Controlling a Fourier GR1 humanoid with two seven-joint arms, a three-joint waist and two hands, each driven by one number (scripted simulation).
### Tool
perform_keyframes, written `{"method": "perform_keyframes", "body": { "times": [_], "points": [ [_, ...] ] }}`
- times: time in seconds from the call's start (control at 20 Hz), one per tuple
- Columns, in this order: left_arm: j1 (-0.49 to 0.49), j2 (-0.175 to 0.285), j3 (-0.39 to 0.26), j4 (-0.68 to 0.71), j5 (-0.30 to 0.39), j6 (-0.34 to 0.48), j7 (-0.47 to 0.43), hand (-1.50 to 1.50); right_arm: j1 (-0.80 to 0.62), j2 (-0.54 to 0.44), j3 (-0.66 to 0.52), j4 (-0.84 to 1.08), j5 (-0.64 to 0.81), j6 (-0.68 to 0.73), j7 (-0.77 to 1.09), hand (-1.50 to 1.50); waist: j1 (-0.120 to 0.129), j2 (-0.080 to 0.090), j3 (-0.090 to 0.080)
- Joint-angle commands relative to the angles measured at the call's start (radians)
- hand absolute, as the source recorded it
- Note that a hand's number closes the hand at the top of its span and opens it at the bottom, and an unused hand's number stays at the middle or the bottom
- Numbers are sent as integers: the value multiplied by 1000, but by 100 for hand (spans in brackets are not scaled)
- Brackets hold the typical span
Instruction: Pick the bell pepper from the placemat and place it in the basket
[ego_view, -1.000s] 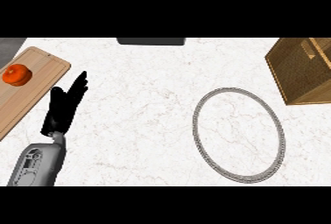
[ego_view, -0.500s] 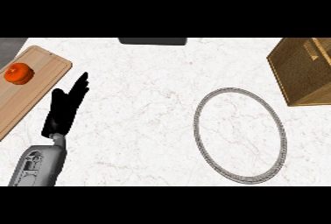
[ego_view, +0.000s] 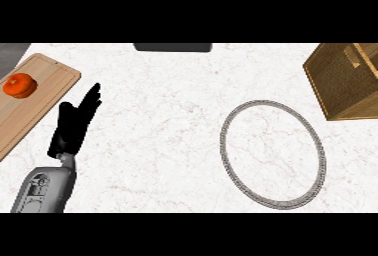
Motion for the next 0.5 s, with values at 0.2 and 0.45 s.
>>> {"method": "perform_keyframes", "body": {
  "times": [0.2, 0.45],
  "points": [
    [-2, 36, 42, 0, 20, -20, 9, 0, 93, -165, -122, 30, -119, 68, 9, -150, -18, -5, 0],
    [31, 7, 23, -26, 10, -2, 13, 0, 255, -317, -213, 80, -200, 180, -129, -150, -21, -3, 2]
  ]
}}
